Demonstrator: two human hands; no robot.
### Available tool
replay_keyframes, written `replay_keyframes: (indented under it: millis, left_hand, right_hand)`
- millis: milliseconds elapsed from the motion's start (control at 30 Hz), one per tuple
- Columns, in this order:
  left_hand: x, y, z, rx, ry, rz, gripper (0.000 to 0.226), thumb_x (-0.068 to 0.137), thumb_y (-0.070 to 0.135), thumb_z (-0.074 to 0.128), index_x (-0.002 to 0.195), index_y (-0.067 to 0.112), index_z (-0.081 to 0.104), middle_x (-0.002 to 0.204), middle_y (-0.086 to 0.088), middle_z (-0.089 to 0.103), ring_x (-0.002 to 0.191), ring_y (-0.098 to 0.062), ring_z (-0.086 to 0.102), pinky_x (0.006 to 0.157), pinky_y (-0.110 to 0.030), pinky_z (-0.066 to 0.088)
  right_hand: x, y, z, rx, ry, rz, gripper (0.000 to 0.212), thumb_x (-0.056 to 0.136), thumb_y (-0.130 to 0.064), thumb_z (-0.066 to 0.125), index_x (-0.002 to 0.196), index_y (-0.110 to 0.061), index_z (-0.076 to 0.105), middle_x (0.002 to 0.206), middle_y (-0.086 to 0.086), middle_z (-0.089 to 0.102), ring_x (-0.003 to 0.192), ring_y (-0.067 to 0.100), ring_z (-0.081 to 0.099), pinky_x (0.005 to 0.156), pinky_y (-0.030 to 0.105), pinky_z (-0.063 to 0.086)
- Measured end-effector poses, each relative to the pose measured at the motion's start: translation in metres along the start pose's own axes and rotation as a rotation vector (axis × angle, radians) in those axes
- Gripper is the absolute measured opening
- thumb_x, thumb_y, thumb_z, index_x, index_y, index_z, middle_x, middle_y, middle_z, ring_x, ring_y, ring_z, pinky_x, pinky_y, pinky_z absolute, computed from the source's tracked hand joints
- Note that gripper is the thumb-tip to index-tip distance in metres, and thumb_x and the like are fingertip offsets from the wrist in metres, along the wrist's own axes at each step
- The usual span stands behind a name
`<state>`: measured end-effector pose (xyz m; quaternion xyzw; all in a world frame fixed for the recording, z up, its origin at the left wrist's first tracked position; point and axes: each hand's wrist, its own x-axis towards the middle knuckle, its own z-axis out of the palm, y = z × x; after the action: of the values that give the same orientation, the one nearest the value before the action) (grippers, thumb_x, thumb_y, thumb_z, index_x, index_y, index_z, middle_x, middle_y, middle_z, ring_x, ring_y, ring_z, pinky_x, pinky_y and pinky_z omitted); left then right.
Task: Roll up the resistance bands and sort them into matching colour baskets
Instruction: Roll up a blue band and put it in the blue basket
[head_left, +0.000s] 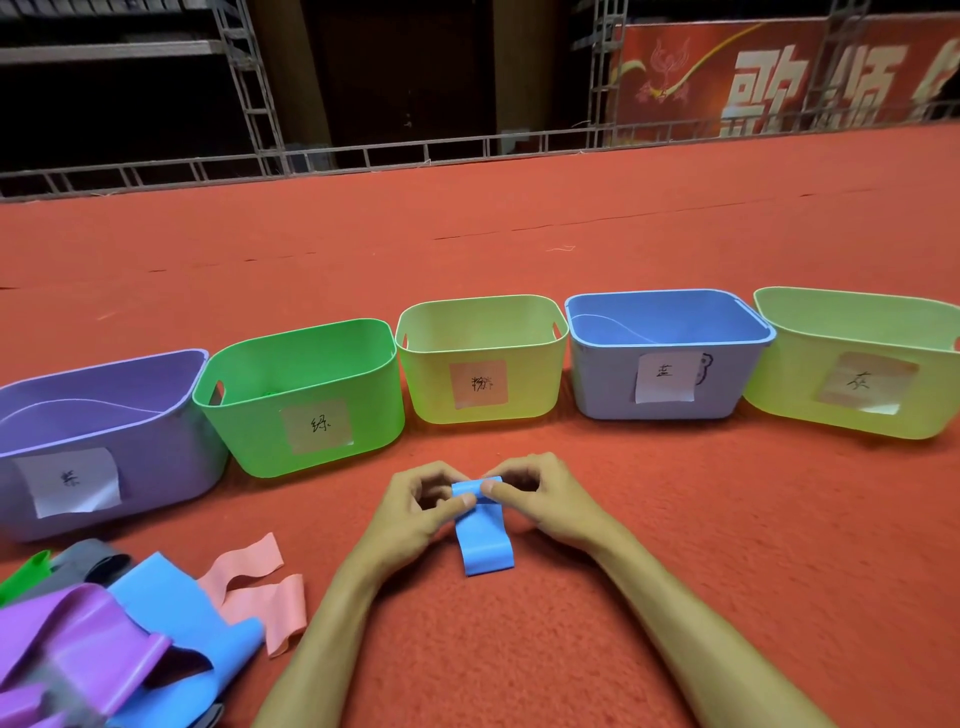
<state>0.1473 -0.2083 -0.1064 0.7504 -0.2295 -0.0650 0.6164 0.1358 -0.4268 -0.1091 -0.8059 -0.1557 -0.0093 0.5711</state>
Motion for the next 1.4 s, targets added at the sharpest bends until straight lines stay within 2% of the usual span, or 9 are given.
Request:
replay_keyframes:
  millis: [100,233,333,433,733,967,1167,1300,1400]
  left_hand:
    - [-0.0009,0.0,0.0006,-0.001,0.014,-0.008,0.018,0.085,0.025,0.079,0.1,0.016,0.076,0.082,-0.025,0.067,0.074,-0.022,0.049,0.074,-0.038,0.04]
    - [-0.0023,0.0027,0.0027,-0.013,0.036,-0.022,0.019,0.08,0.026,0.081,0.098,0.021,0.077,0.073,-0.007,0.065,0.069,-0.018,0.044,0.068,-0.03,0.039]
    - [-0.0024,0.005,0.0043,-0.026,0.044,-0.026,0.021,0.084,0.029,0.084,0.101,0.019,0.078,0.075,-0.015,0.071,0.072,-0.014,0.056,0.071,-0.024,0.044]
    - [-0.0019,0.0075,0.006,-0.016,0.055,-0.032,0.01,0.095,0.012,0.073,0.1,0.005,0.078,0.082,-0.003,0.077,0.073,-0.003,0.065,0.071,-0.016,0.048]
    - [-0.0019,0.0035,0.0,-0.008,0.035,-0.024,0.034,0.08,0.04,0.08,0.101,0.014,0.079,0.094,-0.018,0.076,0.084,-0.018,0.065,0.082,-0.035,0.049]
    - [-0.0018,0.0023,-0.001,-0.036,0.053,0.005,0.026,0.081,0.035,0.081,0.102,0.02,0.079,0.094,-0.019,0.075,0.082,-0.023,0.058,0.08,-0.041,0.044]
    - [-0.0007,0.0024,0.0007,-0.029,0.068,-0.016,0.034,0.076,0.036,0.083,0.105,0.019,0.078,0.08,-0.001,0.067,0.074,-0.014,0.047,0.073,-0.029,0.041]
    - [0.0003,0.0049,0.0035,-0.037,0.038,-0.026,0.018,0.092,0.021,0.078,0.103,0.007,0.078,0.092,0.003,0.078,0.083,-0.006,0.066,0.078,-0.018,0.05]
    - [0.0004,0.0046,0.0041,0.02,0.04,-0.04,0.015,0.101,0.013,0.065,0.095,0.006,0.077,0.082,0.007,0.073,0.074,-0.002,0.059,0.072,-0.017,0.046]
  right_hand:
    - [-0.0003,0.0012,-0.0007,0.02,-0.009,0.0,0.021,0.093,-0.035,0.068,0.098,-0.019,0.081,0.092,0.0,0.08,0.085,0.006,0.068,0.083,0.041,0.055]
    - [-0.0007,0.0019,-0.0028,0.098,-0.029,-0.037,0.014,0.098,-0.016,0.069,0.103,-0.008,0.079,0.098,0.009,0.079,0.088,0.009,0.069,0.083,0.031,0.054]
    - [-0.0005,0.0005,-0.0038,0.142,-0.035,-0.073,0.013,0.098,-0.008,0.069,0.106,-0.002,0.076,0.1,0.01,0.079,0.09,0.01,0.069,0.084,0.026,0.053]
    - [-0.0013,-0.0012,-0.0048,0.16,-0.04,-0.095,0.013,0.098,-0.006,0.069,0.107,-0.001,0.075,0.102,0.012,0.078,0.092,0.012,0.07,0.086,0.028,0.054]
    - [-0.0025,-0.0043,-0.0063,0.132,-0.041,-0.047,0.02,0.089,-0.002,0.075,0.108,-0.008,0.078,0.099,0.012,0.078,0.087,0.01,0.068,0.08,0.027,0.052]
    - [-0.0012,-0.0017,-0.0024,0.087,-0.026,-0.017,0.023,0.09,-0.032,0.071,0.104,-0.015,0.078,0.099,0.007,0.079,0.091,0.014,0.07,0.091,0.047,0.055]
    - [-0.0011,-0.0008,-0.0049,0.15,-0.033,-0.03,0.012,0.098,-0.007,0.068,0.106,0.0,0.074,0.099,0.009,0.078,0.091,0.013,0.07,0.085,0.026,0.053]
    - [-0.0005,-0.0021,-0.0055,0.181,-0.031,-0.075,0.015,0.096,-0.006,0.069,0.108,0.002,0.073,0.105,0.017,0.077,0.094,0.016,0.07,0.088,0.031,0.054]
    - [-0.001,-0.0025,-0.0055,0.177,-0.027,-0.082,0.016,0.095,-0.006,0.07,0.109,0.0,0.073,0.106,0.017,0.076,0.094,0.016,0.069,0.089,0.032,0.053]
